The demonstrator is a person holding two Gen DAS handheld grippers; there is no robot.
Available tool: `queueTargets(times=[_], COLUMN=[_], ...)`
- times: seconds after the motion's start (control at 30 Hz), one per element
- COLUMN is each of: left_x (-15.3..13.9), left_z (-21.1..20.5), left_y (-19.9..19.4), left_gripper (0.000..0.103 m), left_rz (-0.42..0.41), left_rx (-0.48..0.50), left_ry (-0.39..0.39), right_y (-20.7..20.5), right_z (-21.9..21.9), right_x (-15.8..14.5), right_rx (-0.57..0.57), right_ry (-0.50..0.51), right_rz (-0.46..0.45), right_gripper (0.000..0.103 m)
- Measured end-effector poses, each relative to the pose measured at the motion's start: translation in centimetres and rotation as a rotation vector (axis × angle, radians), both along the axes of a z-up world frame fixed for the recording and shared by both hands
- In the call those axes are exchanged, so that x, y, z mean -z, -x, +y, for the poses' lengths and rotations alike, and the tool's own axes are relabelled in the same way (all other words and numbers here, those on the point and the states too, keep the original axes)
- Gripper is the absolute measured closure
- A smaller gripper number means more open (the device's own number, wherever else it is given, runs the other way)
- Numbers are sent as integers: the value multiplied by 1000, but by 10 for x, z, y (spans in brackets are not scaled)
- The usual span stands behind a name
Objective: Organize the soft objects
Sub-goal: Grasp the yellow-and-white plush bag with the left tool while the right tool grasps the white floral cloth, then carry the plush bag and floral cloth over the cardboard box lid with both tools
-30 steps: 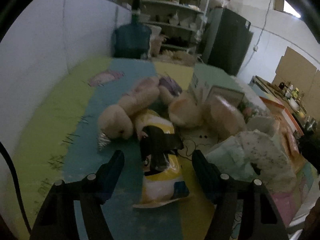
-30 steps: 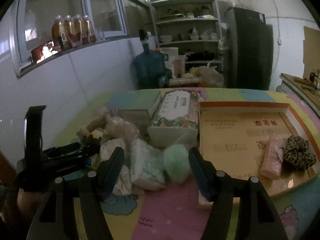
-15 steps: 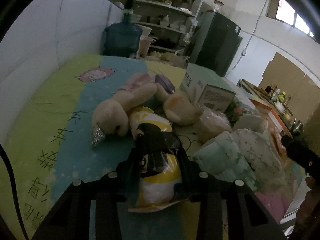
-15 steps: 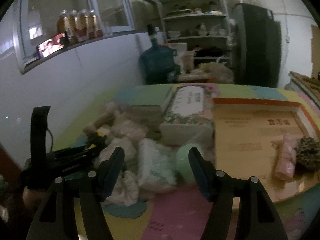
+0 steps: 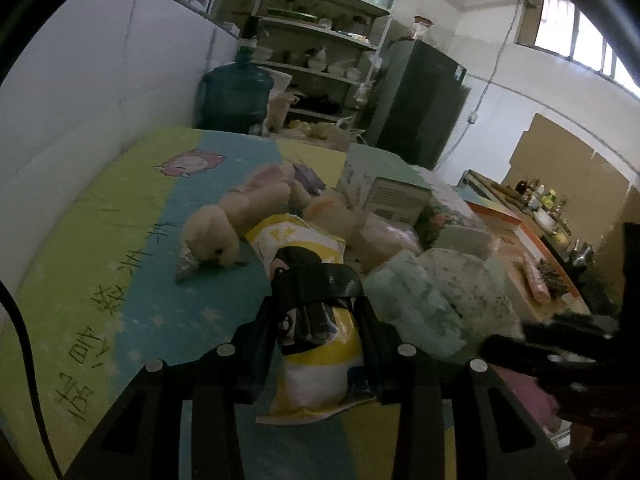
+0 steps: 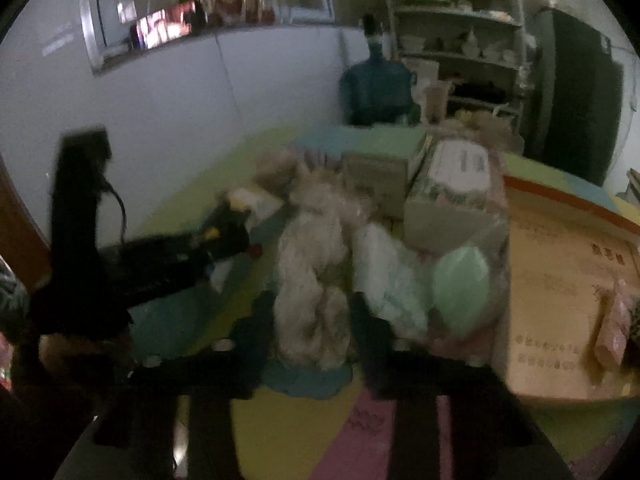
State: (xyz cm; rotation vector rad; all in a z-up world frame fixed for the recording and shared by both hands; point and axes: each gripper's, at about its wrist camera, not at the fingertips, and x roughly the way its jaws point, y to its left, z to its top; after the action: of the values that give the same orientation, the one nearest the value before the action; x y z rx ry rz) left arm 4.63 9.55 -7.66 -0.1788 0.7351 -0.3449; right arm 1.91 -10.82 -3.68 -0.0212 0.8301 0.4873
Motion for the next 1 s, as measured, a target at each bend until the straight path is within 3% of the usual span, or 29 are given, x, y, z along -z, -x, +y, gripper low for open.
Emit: queueTargets(times=[0.07, 0.17, 0.53, 1.0], left_x=[-1, -5, -31, -64], left_z=[0, -1, -12, -42], left_y=[4, 8, 21, 33], left_gripper=[64, 64, 64, 64], left_rz=[-10, -23, -99, -196], left_rx=[9, 13, 11, 36], left_ry=[12, 23, 20, -2], right_y=[1, 4, 19, 31], right_z=[0, -3, -18, -41], right_x=[2, -3, -43, -79], right_rx=[5, 9, -4, 13], right_ry=[4, -9, -112, -157], right_rz=[9, -14, -146, -276], right_gripper=[92, 95, 96, 96])
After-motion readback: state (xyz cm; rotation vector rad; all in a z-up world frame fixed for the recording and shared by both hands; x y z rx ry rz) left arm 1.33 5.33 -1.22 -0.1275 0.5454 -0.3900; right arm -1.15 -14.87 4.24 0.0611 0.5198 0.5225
